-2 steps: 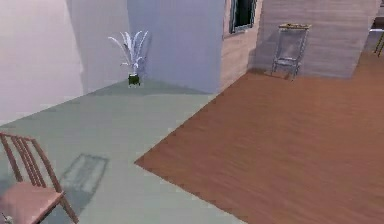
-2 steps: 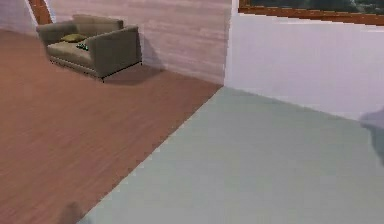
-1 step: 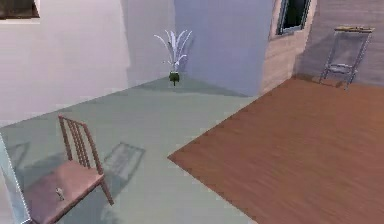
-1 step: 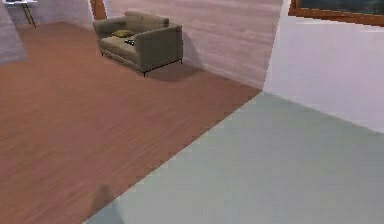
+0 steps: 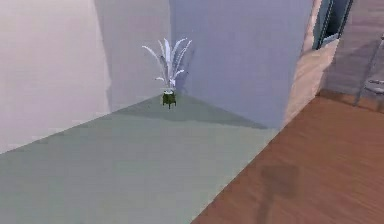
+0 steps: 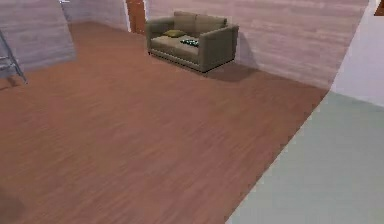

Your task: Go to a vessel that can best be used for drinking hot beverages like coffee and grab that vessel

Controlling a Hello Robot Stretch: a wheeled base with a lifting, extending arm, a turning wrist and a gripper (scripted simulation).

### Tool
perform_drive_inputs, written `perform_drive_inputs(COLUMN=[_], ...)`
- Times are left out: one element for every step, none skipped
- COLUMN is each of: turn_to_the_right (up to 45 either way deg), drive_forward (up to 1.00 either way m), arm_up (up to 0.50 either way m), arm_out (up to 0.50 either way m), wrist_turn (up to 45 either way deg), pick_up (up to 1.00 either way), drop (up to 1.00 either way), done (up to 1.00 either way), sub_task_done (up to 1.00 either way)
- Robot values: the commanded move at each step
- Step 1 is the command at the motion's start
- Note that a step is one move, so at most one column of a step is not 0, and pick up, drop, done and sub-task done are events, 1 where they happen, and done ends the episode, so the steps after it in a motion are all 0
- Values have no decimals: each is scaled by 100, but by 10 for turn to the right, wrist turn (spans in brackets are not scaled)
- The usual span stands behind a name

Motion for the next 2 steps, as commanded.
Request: perform_drive_inputs(turn_to_the_right=[-30,0], drive_forward=[0,45], arm_up=[0,0], arm_out=[0,0], wrist_turn=[0,0], pick_up=[0,0], drop=[0,0], done=[0,0], sub_task_done=[0,0])
